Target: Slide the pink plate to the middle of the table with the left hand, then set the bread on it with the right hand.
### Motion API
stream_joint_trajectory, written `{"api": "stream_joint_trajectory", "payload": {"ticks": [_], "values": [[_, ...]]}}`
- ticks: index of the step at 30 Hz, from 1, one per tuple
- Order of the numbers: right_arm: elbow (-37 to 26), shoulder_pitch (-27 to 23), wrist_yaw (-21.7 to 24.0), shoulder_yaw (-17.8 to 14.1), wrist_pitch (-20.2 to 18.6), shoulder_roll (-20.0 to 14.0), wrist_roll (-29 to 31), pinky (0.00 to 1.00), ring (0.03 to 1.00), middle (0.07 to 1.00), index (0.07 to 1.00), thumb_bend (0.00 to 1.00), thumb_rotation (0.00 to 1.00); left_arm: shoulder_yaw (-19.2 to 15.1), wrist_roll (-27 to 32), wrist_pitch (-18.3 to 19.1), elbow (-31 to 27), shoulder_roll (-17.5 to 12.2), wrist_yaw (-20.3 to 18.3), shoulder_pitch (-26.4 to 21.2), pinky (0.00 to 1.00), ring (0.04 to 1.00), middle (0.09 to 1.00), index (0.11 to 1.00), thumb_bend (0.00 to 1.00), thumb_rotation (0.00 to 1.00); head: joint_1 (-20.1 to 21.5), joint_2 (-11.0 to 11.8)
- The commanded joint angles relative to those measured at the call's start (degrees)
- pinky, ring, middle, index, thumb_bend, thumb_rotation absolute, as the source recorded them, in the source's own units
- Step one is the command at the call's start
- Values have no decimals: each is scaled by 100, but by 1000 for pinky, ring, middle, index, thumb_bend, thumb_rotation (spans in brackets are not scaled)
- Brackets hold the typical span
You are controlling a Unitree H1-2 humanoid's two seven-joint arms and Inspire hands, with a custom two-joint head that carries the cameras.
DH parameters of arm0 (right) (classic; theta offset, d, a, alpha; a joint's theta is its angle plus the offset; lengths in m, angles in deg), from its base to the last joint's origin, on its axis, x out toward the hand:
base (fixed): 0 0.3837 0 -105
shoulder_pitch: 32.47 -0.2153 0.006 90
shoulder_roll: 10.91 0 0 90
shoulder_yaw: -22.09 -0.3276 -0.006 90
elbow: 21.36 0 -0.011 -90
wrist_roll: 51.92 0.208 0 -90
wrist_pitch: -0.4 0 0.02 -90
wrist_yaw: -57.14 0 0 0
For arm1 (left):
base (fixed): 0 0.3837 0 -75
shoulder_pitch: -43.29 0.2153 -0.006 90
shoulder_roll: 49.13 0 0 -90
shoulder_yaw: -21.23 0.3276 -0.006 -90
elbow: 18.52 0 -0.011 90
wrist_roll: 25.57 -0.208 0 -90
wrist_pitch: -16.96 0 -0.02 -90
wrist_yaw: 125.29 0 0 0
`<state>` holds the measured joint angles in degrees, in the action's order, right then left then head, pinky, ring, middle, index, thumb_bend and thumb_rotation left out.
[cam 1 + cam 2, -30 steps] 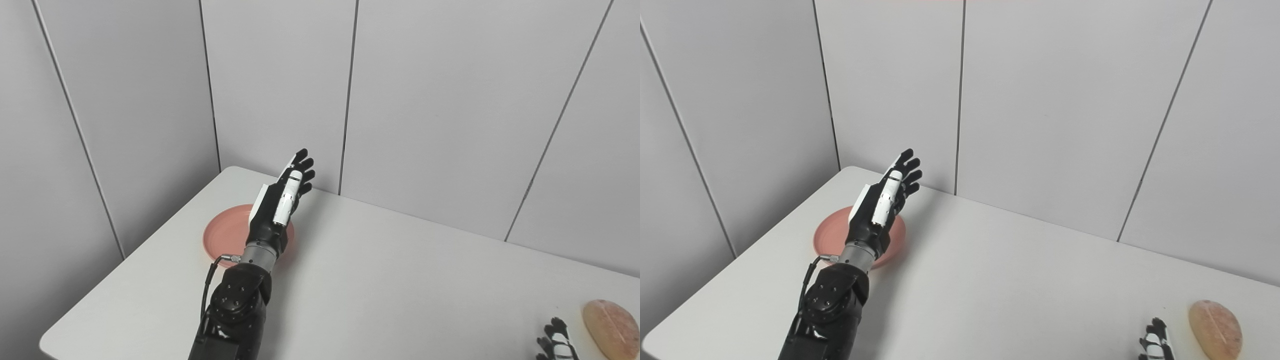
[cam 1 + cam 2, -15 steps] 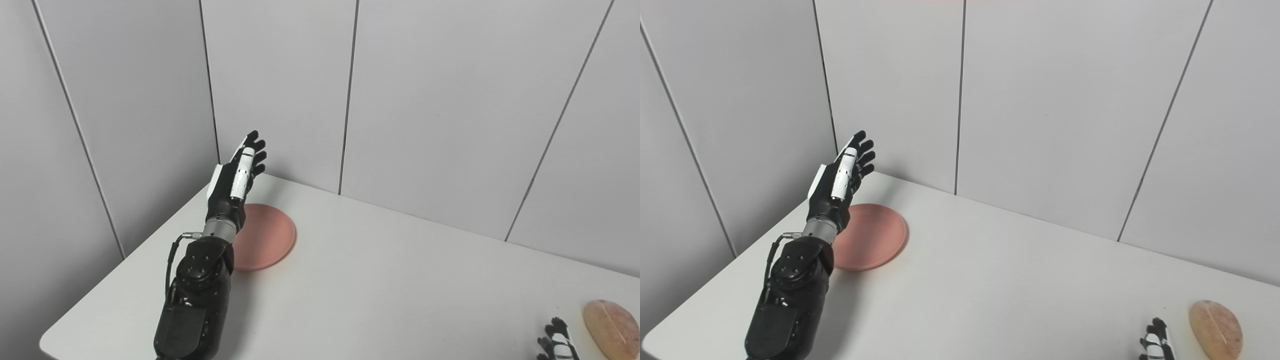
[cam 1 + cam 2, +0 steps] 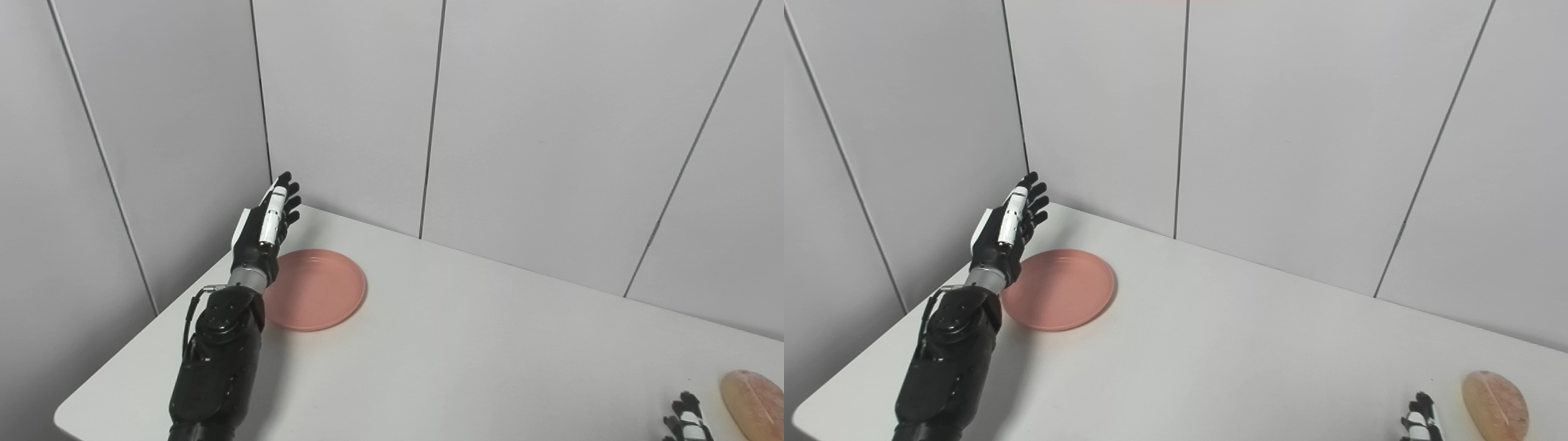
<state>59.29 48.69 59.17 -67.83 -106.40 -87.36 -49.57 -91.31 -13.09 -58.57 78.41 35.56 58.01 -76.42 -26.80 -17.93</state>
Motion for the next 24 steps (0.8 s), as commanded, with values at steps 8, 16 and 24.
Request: {"api": "stream_joint_trajectory", "payload": {"ticks": [8,16,24], "values": [[-248,-88,28,-89,60,-42,117,1000,1000,1000,1000,113,1000,-308,291,-308,174,-299,-18,-347,946,942,938,915,357,1000,-22,-20],[-253,-85,44,-84,61,-81,181,1000,1000,1000,1000,116,1000,-479,470,-272,179,-370,6,-314,950,956,949,924,343,1000,-35,-31],[-270,-84,55,-117,15,-97,253,1000,1000,1000,1000,127,1000,-617,573,-380,381,-408,17,-240,957,955,948,930,330,1000,-74,-64]]}}
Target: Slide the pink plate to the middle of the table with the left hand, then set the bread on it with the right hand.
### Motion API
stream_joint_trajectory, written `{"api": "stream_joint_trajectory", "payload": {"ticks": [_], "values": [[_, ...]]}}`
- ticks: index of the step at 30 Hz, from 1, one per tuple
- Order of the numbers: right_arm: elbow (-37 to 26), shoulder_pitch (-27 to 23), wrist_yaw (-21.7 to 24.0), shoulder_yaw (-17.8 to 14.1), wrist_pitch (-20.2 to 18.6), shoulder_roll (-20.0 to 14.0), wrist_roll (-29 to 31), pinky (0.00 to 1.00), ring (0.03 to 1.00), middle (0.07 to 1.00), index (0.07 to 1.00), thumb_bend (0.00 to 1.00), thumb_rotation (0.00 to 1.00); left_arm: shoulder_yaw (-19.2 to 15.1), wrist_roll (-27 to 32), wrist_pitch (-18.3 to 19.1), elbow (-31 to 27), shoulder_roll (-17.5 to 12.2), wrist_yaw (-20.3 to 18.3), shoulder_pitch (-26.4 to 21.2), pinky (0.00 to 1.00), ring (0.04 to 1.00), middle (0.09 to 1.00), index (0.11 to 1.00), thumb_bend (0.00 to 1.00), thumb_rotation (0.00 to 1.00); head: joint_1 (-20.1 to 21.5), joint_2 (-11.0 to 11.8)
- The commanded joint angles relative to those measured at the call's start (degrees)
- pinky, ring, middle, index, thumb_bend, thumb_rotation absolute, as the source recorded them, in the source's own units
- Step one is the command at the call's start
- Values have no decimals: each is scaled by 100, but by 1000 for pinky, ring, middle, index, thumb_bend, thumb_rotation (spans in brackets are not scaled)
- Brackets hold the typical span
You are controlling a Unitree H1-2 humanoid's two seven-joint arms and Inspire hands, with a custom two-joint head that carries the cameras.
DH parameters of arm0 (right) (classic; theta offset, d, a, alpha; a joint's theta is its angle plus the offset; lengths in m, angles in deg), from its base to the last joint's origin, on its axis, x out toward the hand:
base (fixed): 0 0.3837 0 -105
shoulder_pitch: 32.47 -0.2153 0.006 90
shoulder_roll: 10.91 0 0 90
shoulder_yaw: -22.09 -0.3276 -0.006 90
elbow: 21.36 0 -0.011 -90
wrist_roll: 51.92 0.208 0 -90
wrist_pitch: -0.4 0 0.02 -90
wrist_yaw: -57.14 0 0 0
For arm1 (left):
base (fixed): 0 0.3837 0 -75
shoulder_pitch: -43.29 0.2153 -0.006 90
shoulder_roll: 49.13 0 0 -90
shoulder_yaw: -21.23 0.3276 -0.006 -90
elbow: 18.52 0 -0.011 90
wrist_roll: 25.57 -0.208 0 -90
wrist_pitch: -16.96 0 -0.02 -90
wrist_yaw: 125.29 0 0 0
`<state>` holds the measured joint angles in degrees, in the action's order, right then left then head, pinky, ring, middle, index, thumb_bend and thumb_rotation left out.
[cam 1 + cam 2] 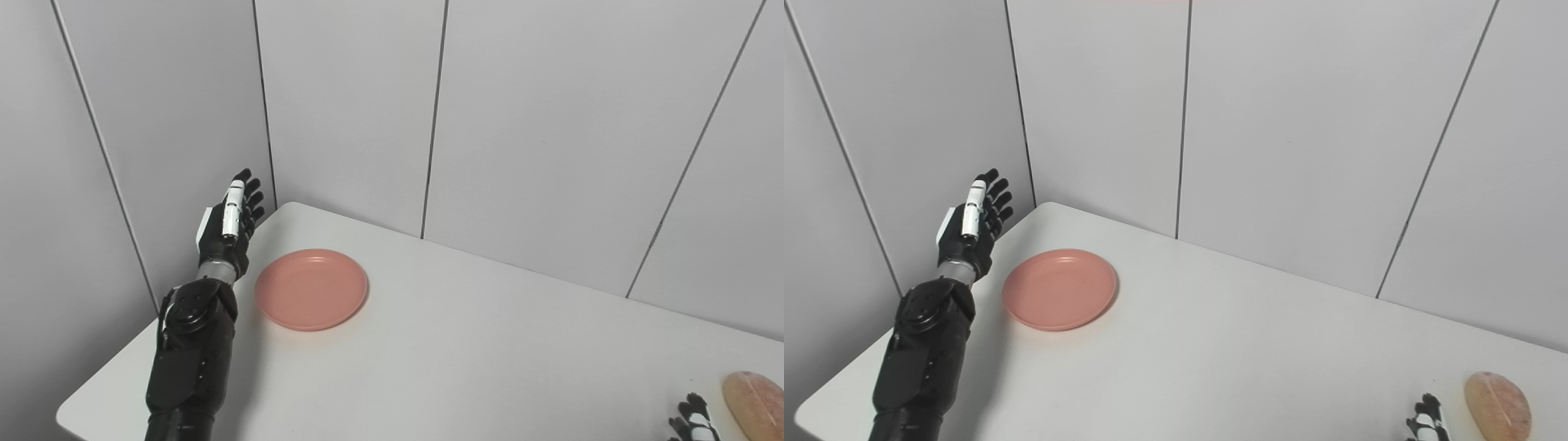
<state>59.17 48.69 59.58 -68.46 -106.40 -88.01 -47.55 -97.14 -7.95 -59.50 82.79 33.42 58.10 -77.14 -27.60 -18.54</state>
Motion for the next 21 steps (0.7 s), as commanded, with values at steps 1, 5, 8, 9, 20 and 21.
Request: {"api": "stream_joint_trajectory", "payload": {"ticks": [1,5,8,9,20,21], "values": [[-257,-84,15,-50,20,-40,39,1000,1000,1000,1000,125,1000,-57,83,-305,-22,-190,-11,-151,955,954,947,929,330,1000,-1,-10],[-231,-88,32,-60,57,-61,44,1000,1000,1000,1000,130,1000,-113,162,-412,132,-201,-68,-102,969,957,947,933,327,1000,-59,-16],[-234,-95,44,-86,34,-54,97,1000,1000,1000,1000,130,1000,-131,225,-451,225,-220,-95,-77,971,953,946,932,328,1000,-109,-17],[-241,-96,50,-96,18,-49,126,1000,1000,1000,1000,128,1000,-130,231,-459,240,-226,-101,-68,971,953,947,933,327,1000,-109,-17],[-304,-68,35,-75,27,-66,79,1000,1000,1000,1000,128,1000,-316,584,-448,447,-326,-223,73,1000,970,962,948,315,1000,-119,-58],[-300,-67,37,-76,24,-69,82,1000,1000,1000,1000,136,1000,-330,603,-449,457,-329,-234,82,1000,972,964,950,312,1000,-123,-62]]}}
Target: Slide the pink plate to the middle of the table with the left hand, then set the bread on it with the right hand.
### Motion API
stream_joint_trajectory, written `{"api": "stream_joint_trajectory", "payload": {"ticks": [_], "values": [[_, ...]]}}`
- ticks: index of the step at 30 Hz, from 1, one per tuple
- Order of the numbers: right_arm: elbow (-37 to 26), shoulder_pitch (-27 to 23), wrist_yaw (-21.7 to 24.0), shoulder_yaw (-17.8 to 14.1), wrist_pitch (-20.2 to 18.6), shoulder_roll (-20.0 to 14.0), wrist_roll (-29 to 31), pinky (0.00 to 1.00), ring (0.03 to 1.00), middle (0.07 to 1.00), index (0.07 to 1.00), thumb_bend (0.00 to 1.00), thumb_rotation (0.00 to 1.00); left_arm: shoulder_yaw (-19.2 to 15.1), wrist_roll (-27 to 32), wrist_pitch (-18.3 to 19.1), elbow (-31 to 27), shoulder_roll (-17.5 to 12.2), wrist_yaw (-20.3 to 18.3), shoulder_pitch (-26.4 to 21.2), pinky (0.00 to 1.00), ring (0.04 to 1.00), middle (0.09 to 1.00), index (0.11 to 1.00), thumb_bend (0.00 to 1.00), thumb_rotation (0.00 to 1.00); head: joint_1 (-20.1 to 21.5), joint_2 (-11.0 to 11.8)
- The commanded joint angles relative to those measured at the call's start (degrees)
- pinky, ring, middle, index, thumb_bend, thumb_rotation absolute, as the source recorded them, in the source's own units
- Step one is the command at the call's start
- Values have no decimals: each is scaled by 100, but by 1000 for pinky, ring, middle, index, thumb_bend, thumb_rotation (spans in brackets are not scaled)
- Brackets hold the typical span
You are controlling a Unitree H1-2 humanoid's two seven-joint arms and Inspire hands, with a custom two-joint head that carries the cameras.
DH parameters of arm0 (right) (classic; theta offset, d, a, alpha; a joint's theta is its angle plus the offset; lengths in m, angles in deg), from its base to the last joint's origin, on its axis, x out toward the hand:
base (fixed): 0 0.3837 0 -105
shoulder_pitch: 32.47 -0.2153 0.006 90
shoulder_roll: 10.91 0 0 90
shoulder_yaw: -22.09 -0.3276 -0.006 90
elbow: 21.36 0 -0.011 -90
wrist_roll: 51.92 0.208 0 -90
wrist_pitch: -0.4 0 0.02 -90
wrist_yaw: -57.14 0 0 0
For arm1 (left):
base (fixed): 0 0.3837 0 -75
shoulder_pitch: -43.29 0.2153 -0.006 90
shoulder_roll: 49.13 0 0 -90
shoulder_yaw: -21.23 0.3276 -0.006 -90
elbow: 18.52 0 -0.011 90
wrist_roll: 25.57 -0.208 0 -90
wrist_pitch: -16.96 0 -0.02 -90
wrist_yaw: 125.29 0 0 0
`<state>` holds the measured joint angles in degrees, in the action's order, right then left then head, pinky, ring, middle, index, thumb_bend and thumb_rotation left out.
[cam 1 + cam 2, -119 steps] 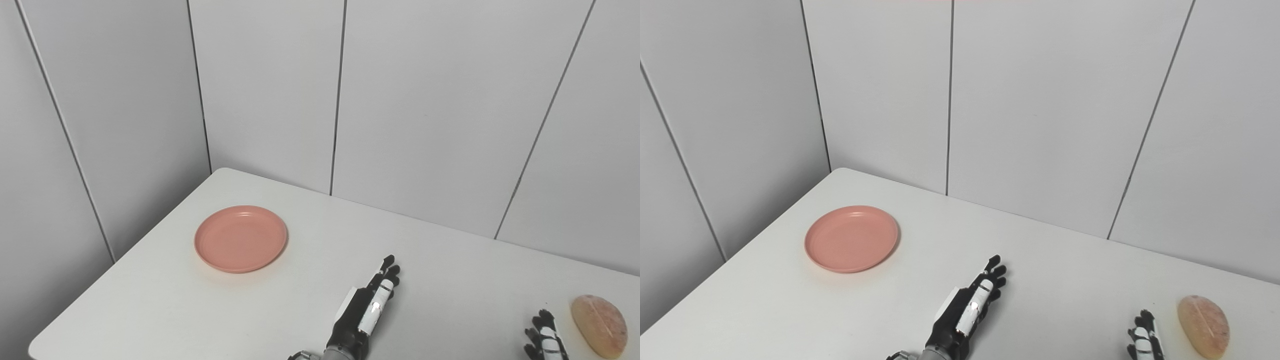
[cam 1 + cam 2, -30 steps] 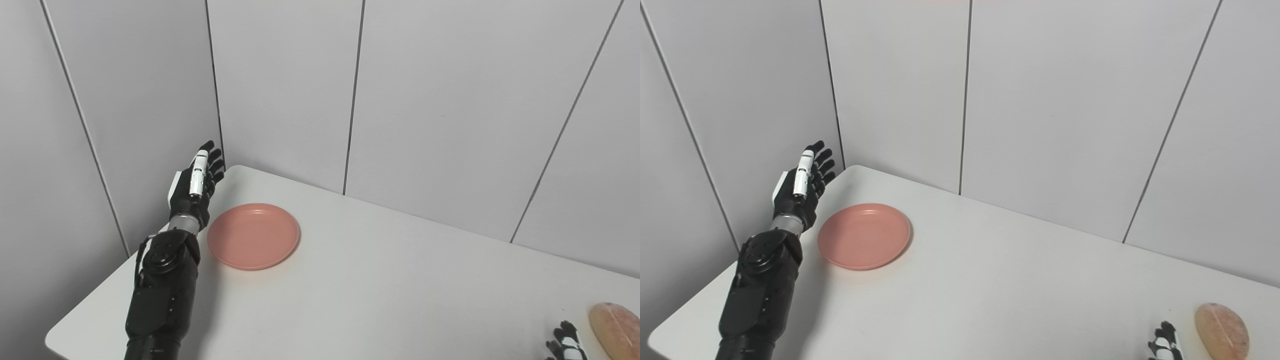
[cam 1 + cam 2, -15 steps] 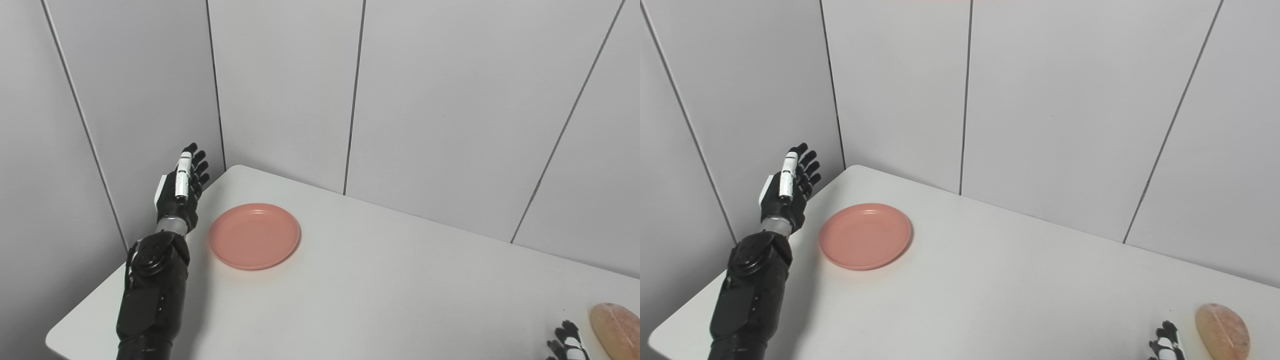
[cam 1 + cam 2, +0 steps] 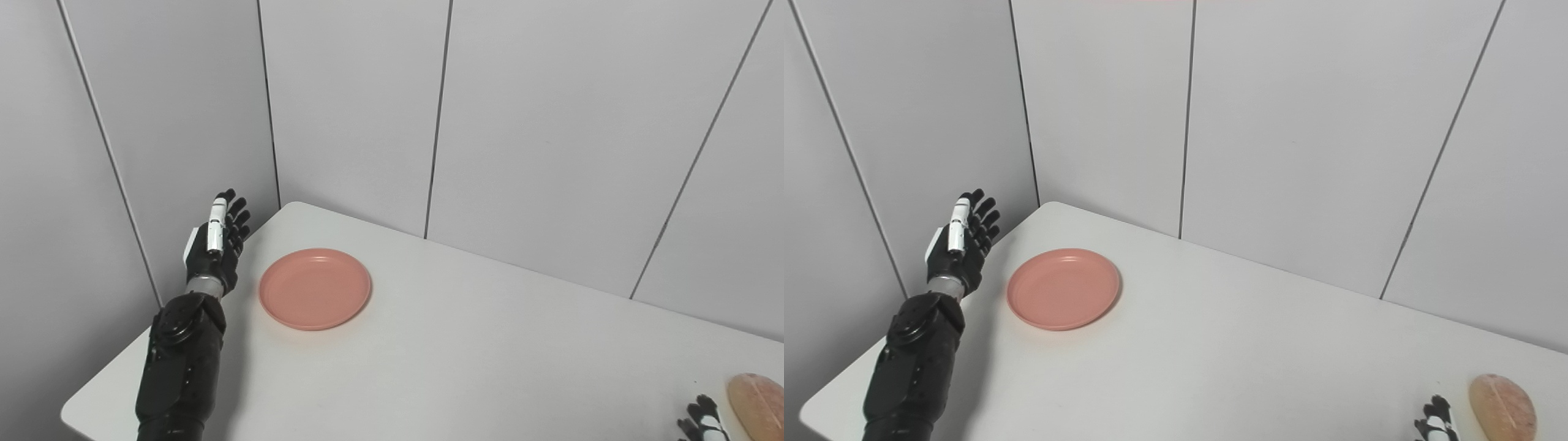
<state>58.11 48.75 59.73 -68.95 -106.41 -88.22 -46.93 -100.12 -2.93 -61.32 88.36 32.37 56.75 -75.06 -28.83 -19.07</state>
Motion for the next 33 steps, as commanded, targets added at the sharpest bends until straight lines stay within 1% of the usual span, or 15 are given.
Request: {"api": "stream_joint_trajectory", "payload": {"ticks": [1,6,10,17,21,27,31,33], "values": [[-191,-72,25,-29,26,-49,24,1000,1000,1000,1000,139,1000,-40,112,-266,-96,-224,-107,-122,1000,973,965,950,310,1000,0,-9],[-208,-71,21,-52,-26,-42,69,1000,1000,1000,1000,152,1000,-68,236,-191,-23,-220,-172,-69,999,984,975,954,303,1000,-7,-22],[-205,-83,16,-78,-48,-40,112,1000,1000,1000,1000,154,1000,-139,340,-250,148,-190,-209,-93,988,975,967,950,292,1000,-23,-31],[-197,-106,13,-120,-11,-37,195,1000,1000,1000,1000,155,1000,-135,347,-376,476,-232,-220,-73,981,961,957,947,288,1000,-22,-37],[-198,-104,20,-123,-24,-45,214,1000,1000,1000,1000,151,1000,-152,430,-313,440,-186,-199,-28,975,958,956,949,285,1000,-39,-38],[-209,-117,11,-124,-59,-90,166,1000,1000,1000,1000,159,1000,-139,522,-385,600,-178,-285,13,988,964,964,957,261,1000,-42,-54],[-217,-119,-6,-136,-79,-85,171,1000,1000,1000,1000,169,1000,-158,596,-349,576,-117,-246,22,975,960,958,949,259,1000,-41,-53],[-218,-118,0,-127,-72,-87,161,1000,1000,1000,1000,168,1000,-150,630,-349,613,-115,-286,37,979,961,961,951,262,1000,-39,-55]]}}
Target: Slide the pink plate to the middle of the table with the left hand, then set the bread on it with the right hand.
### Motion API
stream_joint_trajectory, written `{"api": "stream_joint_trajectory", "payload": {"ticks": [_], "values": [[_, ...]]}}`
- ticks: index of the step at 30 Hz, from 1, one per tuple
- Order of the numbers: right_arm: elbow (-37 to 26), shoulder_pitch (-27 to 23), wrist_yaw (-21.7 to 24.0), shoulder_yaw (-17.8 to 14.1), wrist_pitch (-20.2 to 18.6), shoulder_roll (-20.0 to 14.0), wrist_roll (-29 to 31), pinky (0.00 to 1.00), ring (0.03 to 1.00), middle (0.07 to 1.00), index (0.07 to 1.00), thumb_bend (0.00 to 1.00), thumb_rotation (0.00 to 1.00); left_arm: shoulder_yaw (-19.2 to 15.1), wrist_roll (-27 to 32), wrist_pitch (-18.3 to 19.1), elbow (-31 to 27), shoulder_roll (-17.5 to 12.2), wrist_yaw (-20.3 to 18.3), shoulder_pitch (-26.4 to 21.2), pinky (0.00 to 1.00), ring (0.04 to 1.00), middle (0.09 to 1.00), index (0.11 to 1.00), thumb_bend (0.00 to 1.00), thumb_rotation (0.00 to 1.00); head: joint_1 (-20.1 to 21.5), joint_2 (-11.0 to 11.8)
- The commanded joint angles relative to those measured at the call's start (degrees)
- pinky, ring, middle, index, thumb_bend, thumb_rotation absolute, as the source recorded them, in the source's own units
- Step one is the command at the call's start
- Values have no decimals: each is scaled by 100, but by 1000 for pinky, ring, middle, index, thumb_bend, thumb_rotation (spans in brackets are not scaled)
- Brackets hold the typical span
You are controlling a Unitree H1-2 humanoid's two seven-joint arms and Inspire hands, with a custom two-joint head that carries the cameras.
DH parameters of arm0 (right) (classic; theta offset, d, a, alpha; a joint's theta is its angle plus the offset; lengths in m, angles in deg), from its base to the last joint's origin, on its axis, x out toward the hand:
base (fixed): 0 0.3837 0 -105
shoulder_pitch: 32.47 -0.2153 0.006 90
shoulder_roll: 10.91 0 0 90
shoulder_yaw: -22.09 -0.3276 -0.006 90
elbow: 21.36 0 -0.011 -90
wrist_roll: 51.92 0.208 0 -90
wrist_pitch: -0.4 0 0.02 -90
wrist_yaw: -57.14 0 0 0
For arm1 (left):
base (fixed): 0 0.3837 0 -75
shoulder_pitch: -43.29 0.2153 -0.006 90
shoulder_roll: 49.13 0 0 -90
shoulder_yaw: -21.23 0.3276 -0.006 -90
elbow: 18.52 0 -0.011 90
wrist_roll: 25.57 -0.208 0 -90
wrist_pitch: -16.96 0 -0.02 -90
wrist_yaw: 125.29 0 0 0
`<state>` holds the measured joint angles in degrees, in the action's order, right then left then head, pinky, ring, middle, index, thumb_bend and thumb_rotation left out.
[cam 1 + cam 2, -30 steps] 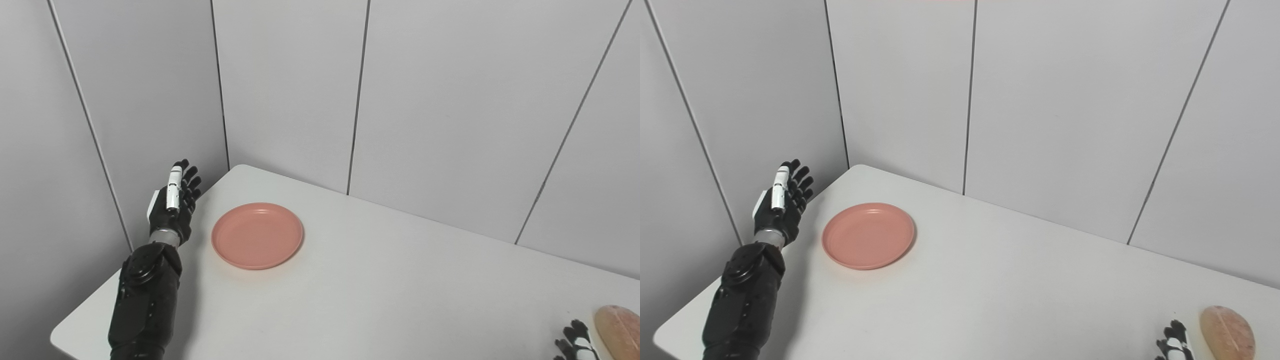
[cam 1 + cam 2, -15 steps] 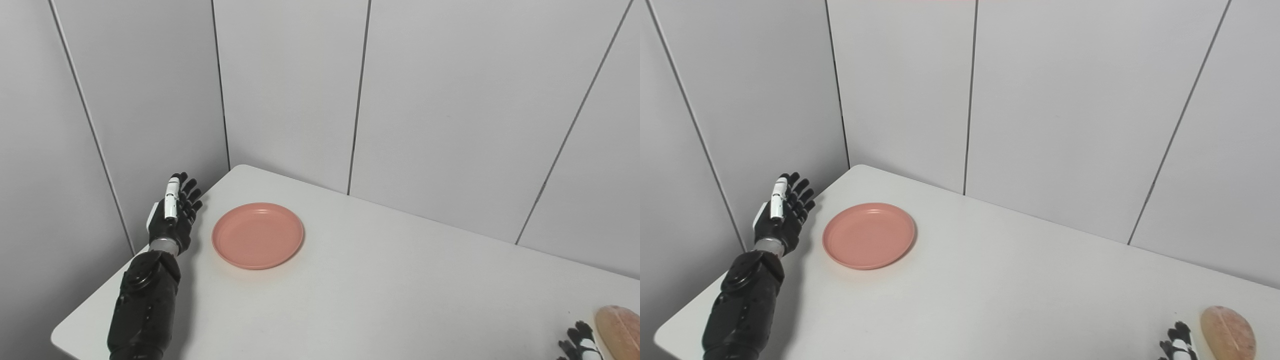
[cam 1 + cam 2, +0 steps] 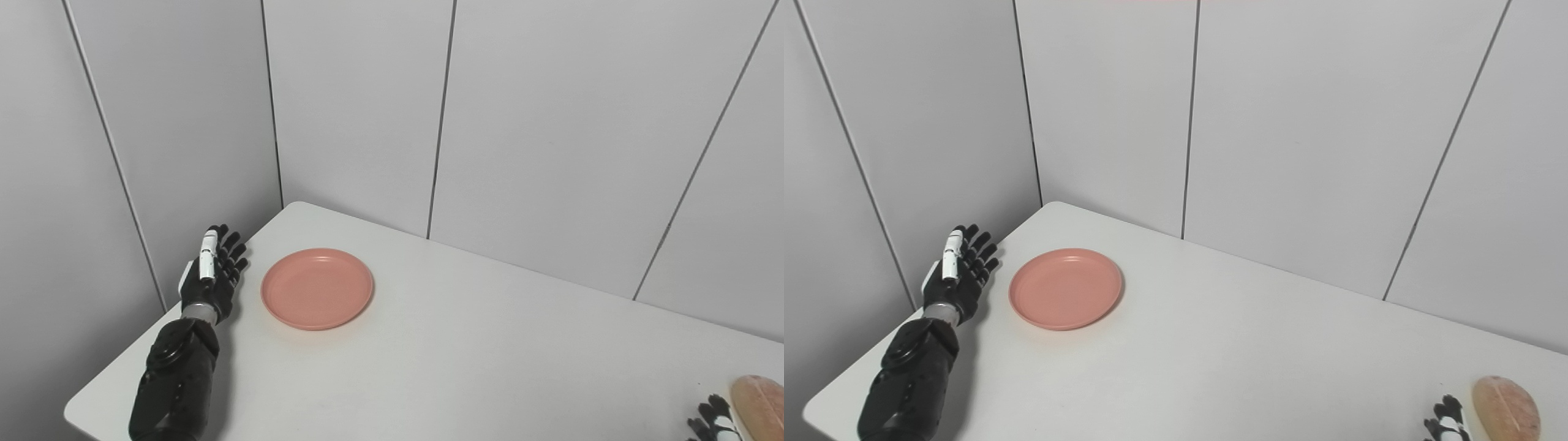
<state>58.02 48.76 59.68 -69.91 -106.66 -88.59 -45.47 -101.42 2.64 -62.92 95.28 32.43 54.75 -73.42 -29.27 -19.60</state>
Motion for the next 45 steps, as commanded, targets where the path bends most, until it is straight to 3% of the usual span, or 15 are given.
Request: {"api": "stream_joint_trajectory", "payload": {"ticks": [1,29,45], "values": [[-211,-118,11,-27,-41,-52,14,1000,1000,1000,1000,170,1000,-13,75,-203,-31,-128,-103,-126,982,963,961,953,267,1000,7,-4],[-267,-98,-20,-36,-73,-23,0,1000,1000,1000,1000,188,1000,382,223,-408,453,206,-299,-66,988,963,960,959,278,1000,41,-71],[-425,-97,-48,-16,-211,18,-2,1000,1000,1000,1000,169,1000,544,275,-524,910,424,-435,-270,999,967,968,953,277,1000,112,-123]]}}
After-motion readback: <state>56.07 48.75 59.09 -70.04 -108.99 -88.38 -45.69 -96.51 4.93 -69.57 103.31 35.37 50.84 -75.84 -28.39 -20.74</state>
